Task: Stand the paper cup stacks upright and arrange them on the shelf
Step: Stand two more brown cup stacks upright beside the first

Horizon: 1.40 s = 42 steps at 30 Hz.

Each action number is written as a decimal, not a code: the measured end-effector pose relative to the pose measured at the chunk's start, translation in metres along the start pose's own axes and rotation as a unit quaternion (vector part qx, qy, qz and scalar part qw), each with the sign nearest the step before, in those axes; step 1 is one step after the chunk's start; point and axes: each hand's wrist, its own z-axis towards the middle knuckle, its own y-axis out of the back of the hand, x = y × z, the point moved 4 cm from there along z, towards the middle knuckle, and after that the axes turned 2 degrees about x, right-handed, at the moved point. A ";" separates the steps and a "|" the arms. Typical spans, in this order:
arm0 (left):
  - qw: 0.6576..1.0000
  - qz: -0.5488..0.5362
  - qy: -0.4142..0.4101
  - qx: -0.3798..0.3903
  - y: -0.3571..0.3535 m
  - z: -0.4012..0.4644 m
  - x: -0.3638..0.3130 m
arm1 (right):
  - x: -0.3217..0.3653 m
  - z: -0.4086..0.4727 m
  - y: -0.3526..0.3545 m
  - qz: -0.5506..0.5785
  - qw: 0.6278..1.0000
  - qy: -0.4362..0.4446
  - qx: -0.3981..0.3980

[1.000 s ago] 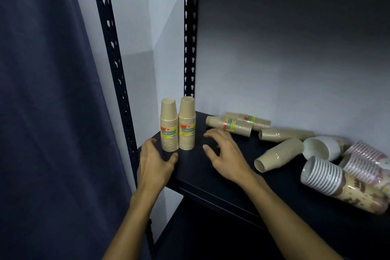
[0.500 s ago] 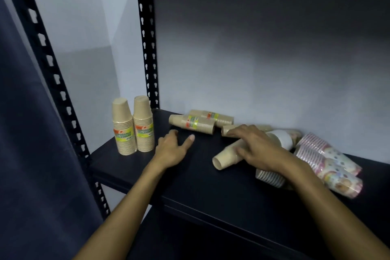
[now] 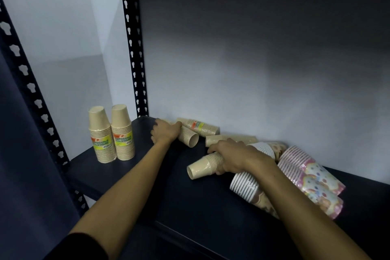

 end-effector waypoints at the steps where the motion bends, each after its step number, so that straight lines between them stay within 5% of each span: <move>1: 0.999 -0.039 -0.002 0.008 0.000 0.002 0.000 | 0.003 0.000 0.001 -0.011 1.000 0.011 0.000; 8: 0.977 -0.198 -0.081 -0.011 0.013 -0.012 0.020 | 0.016 0.012 0.000 -0.079 0.993 0.070 -0.055; 14: 0.950 -0.273 -0.151 0.032 0.039 -0.032 0.023 | 0.020 0.014 0.007 0.020 0.992 0.091 -0.083; 24: 0.913 -0.164 -0.331 0.173 0.071 -0.066 0.012 | 0.025 0.017 0.015 0.263 0.955 0.044 -0.132; 32: 0.903 -0.162 -0.345 0.198 0.086 -0.079 0.036 | 0.050 0.021 0.002 0.327 0.932 0.027 -0.155; 42: 0.906 -0.136 -0.298 0.267 0.062 -0.071 0.071 | 0.067 0.012 -0.055 0.496 0.830 0.006 -0.256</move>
